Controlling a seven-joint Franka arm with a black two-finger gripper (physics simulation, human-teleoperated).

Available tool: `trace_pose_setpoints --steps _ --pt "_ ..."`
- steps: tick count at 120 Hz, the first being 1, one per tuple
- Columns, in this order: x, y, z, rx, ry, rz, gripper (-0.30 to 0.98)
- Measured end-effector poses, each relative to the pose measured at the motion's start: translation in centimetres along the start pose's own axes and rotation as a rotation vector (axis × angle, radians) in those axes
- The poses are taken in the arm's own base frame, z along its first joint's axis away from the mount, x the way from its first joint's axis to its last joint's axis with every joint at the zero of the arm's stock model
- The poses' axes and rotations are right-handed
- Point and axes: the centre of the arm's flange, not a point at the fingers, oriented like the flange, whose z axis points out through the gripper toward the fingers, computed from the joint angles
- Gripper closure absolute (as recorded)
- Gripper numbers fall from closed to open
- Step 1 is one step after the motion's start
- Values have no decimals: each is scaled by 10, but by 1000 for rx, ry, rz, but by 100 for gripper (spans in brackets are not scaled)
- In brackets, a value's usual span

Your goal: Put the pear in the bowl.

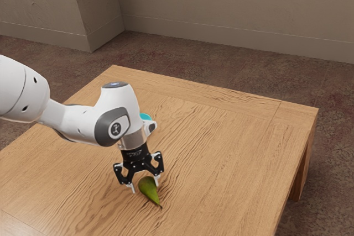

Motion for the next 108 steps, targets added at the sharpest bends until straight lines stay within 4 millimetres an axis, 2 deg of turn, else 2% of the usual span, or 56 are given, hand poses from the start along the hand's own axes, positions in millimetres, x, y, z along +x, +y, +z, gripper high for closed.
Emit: trace_pose_setpoints --steps 30,76,108 --pt "11 6 5 -12 5 -25 22" --pt "14 5 19 -4 -6 -48 23" --pt "15 6 21 -5 -3 -50 34"
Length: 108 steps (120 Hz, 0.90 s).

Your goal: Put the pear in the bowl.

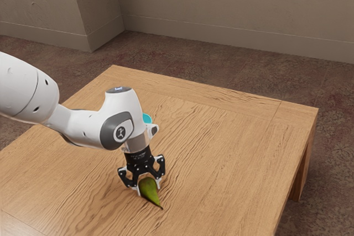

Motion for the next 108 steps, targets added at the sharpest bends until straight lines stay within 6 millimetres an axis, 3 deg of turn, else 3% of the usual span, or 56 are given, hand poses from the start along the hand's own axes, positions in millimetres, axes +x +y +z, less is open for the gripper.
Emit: trace_pose_setpoints --steps 29,48,74,108 --pt "-1 3 -15 -16 21 2 41" --pt "9 16 -42 -60 59 1 42" --pt "43 22 -86 -130 122 -35 38" --pt "119 10 -137 -198 217 -120 37"
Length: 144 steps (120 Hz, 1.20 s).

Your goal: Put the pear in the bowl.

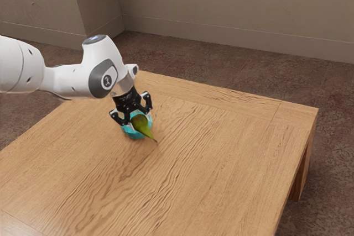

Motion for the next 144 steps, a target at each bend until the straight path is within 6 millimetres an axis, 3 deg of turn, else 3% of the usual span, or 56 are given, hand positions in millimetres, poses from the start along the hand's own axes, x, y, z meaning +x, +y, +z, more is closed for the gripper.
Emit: trace_pose_setpoints --steps 21,49,76,104,120,128,144 --pt "48 -7 6 6 41 -49 37" --pt "83 -10 18 10 60 -78 37" --pt "92 -5 29 13 63 -71 37" --pt "92 -4 32 6 54 -71 13" --pt "93 1 22 -8 64 -58 7" --pt "92 6 7 -23 72 -43 5" --pt "89 24 -59 -72 97 28 3"
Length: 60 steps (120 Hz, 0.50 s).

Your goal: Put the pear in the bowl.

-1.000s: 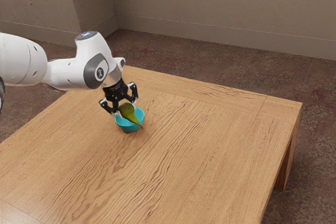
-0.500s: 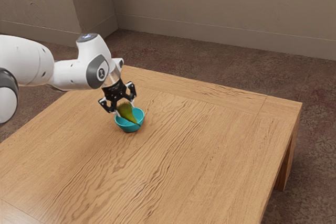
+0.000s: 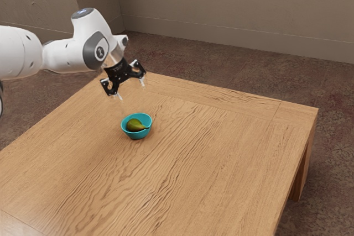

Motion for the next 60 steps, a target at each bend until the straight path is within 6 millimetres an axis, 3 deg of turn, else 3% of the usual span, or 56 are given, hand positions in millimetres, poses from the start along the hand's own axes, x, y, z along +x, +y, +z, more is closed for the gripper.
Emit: trace_pose_setpoints --steps 15,34,50,60 --pt "-6 15 -74 -10 6 127 2" --pt "-39 30 -155 32 43 364 1" --pt "-64 36 -208 85 70 530 0" --pt "-81 44 -218 121 61 623 0"
